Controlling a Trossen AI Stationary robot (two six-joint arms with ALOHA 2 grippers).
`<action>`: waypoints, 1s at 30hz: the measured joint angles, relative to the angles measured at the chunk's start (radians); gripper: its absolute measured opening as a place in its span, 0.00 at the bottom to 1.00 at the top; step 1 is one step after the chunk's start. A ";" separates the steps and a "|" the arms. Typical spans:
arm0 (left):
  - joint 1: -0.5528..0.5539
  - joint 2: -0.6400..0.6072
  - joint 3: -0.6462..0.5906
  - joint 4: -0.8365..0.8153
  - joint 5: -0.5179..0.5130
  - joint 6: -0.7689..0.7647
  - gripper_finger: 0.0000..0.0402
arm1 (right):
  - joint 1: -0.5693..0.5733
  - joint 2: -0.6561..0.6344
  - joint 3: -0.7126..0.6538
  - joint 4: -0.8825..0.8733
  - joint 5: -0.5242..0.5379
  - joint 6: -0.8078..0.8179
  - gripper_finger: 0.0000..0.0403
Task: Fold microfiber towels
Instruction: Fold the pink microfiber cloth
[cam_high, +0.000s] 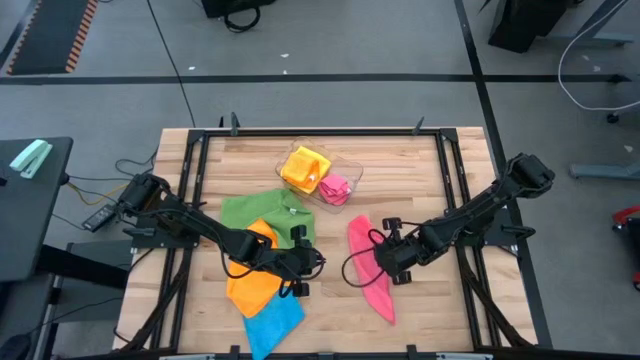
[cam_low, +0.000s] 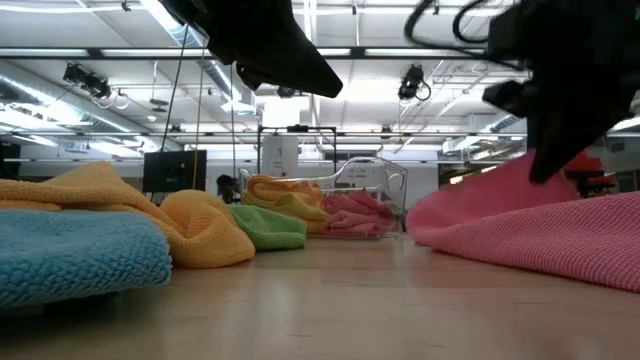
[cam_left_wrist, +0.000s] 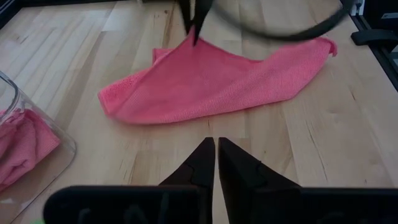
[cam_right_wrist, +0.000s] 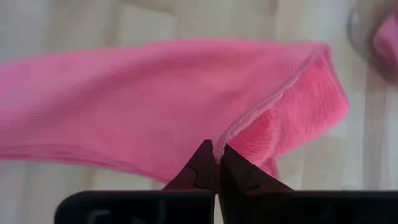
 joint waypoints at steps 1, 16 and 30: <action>0.000 0.000 0.000 0.000 0.000 0.000 0.07 | 0.017 0.000 0.024 -0.018 0.000 -0.009 0.01; 0.036 0.135 0.001 0.419 0.001 0.173 0.20 | 0.265 0.000 0.282 -0.053 -0.048 -0.094 0.02; 0.042 0.183 0.001 0.506 0.020 0.188 0.36 | 0.338 -0.001 0.410 -0.037 0.007 -0.168 0.04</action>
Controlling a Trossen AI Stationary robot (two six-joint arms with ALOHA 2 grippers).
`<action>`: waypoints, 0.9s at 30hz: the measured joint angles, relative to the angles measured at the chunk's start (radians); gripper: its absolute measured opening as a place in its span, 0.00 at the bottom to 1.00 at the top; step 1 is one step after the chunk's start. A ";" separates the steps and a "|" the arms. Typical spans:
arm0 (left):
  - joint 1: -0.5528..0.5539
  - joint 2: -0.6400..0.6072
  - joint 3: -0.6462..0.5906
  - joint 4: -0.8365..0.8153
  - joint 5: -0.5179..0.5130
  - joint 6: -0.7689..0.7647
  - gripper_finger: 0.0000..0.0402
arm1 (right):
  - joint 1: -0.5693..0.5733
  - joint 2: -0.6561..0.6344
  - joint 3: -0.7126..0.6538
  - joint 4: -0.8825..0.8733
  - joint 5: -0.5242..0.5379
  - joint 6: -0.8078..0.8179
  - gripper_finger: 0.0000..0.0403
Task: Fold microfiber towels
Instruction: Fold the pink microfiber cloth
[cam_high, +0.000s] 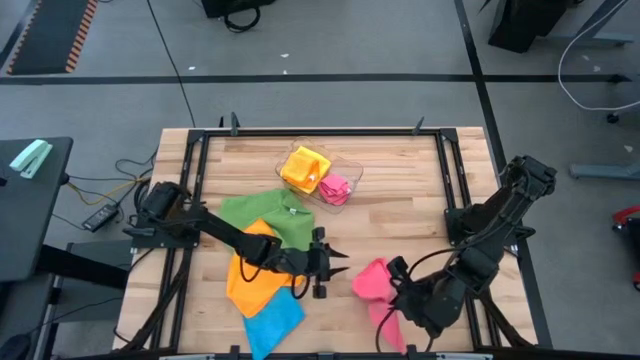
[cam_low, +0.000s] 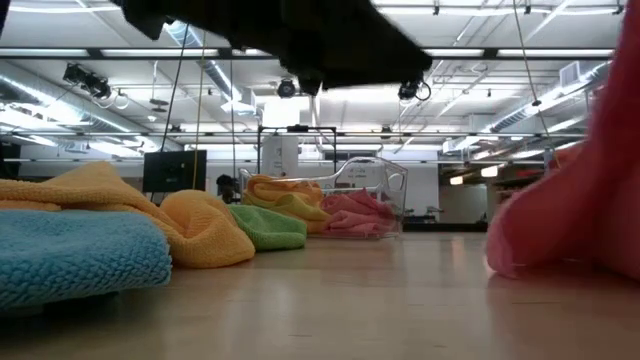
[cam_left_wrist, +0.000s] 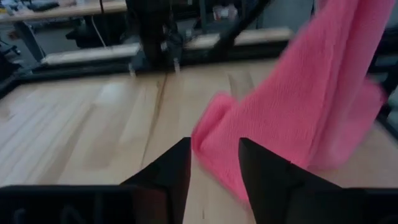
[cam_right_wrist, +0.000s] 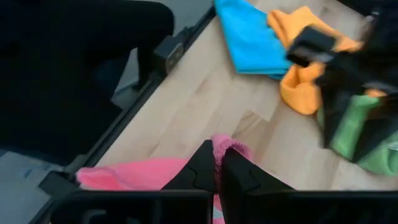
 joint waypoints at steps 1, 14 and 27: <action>0.000 0.012 -0.001 -0.001 0.002 0.002 0.37 | -0.003 0.000 -0.003 0.002 0.016 0.007 0.04; 0.026 0.128 0.083 0.042 0.116 0.001 0.45 | -0.054 0.000 -0.044 0.000 0.092 0.038 0.04; 0.030 0.130 0.085 -0.009 0.116 -0.007 0.44 | -0.070 0.000 -0.105 0.062 0.158 0.022 0.04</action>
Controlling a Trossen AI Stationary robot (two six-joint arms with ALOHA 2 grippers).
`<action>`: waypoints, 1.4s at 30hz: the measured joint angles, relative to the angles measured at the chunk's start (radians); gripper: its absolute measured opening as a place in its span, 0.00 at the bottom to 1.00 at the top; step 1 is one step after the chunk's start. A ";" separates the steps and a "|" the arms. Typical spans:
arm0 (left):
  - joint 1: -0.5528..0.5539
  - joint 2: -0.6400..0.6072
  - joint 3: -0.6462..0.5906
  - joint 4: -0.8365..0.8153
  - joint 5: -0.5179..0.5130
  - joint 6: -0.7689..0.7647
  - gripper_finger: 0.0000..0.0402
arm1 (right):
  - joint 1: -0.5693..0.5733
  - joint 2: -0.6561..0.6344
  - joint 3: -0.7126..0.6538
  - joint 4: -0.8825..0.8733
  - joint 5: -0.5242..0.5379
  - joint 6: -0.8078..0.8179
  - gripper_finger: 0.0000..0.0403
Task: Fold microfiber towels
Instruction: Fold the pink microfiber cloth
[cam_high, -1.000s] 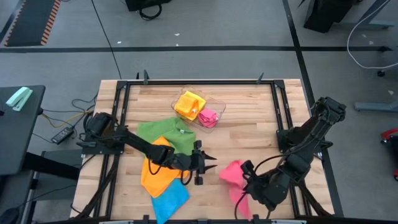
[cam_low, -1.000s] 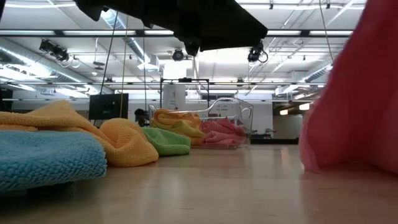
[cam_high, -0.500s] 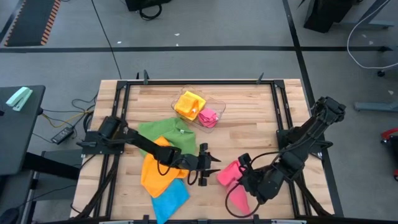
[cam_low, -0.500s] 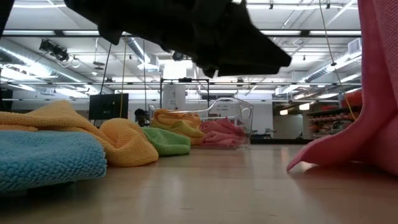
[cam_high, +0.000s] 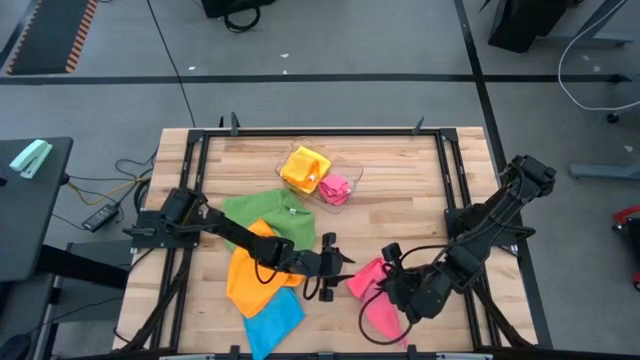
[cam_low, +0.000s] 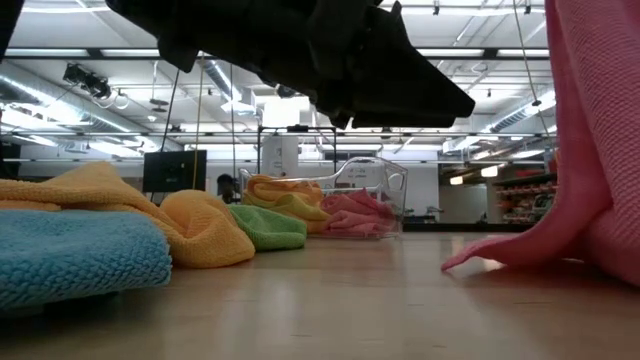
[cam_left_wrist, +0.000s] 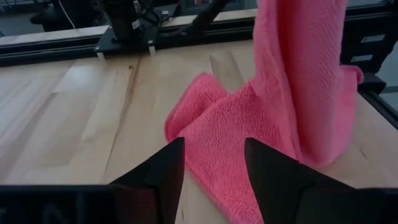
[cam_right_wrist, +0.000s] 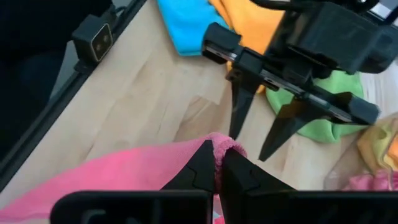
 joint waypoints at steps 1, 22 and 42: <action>0.000 0.000 0.000 0.001 0.000 0.000 0.44 | -0.001 0.000 0.000 -0.002 -0.001 0.001 0.04; 0.001 0.000 0.000 -0.007 -0.001 -0.001 0.43 | -0.002 0.000 0.000 -0.002 0.000 0.004 0.04; 0.018 -0.002 0.000 -0.008 -0.002 -0.029 0.41 | -0.086 -0.001 -0.033 0.026 -0.003 0.007 0.04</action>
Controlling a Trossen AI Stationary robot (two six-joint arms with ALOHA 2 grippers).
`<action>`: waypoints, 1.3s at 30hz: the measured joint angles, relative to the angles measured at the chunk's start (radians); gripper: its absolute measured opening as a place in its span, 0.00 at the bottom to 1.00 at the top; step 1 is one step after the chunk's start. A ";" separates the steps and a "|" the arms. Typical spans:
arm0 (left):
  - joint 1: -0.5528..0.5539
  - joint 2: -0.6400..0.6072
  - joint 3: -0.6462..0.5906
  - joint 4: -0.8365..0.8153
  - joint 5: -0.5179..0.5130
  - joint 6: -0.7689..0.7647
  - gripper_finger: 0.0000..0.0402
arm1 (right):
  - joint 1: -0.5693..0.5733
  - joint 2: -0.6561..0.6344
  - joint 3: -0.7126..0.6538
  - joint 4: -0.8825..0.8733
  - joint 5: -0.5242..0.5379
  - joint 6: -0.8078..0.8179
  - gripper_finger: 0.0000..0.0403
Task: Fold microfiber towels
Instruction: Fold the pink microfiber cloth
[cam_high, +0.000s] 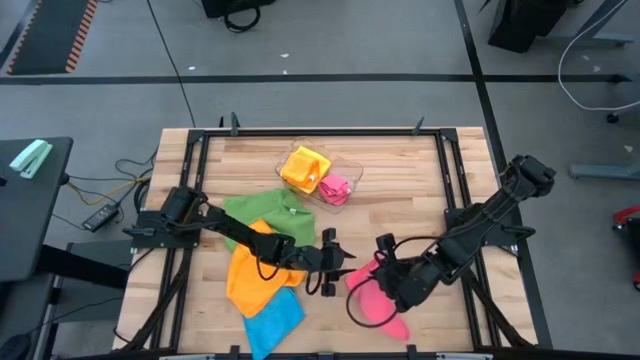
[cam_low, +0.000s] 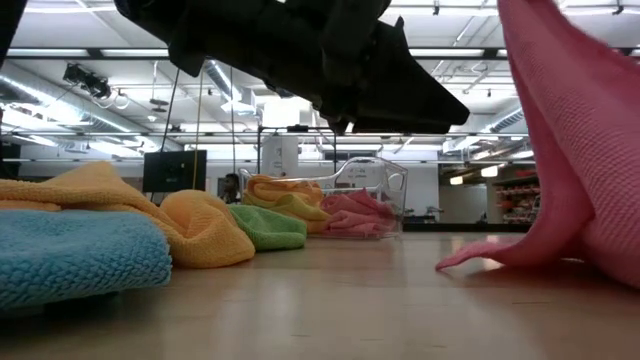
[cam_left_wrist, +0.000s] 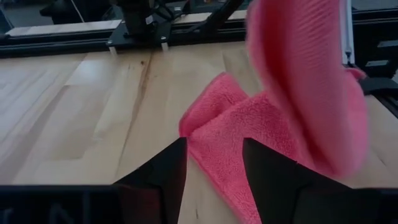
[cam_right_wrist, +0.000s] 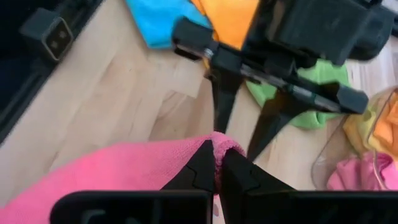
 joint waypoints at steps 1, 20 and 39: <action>0.000 0.000 0.000 -0.001 0.000 -0.004 0.41 | -0.006 0.000 -0.003 -0.002 -0.006 0.004 0.04; 0.000 0.000 0.000 -0.022 0.001 -0.017 0.40 | -0.030 0.000 -0.009 0.001 -0.035 0.008 0.04; 0.000 0.000 0.000 -0.022 0.001 -0.018 0.39 | -0.030 0.000 -0.008 0.000 -0.035 0.008 0.04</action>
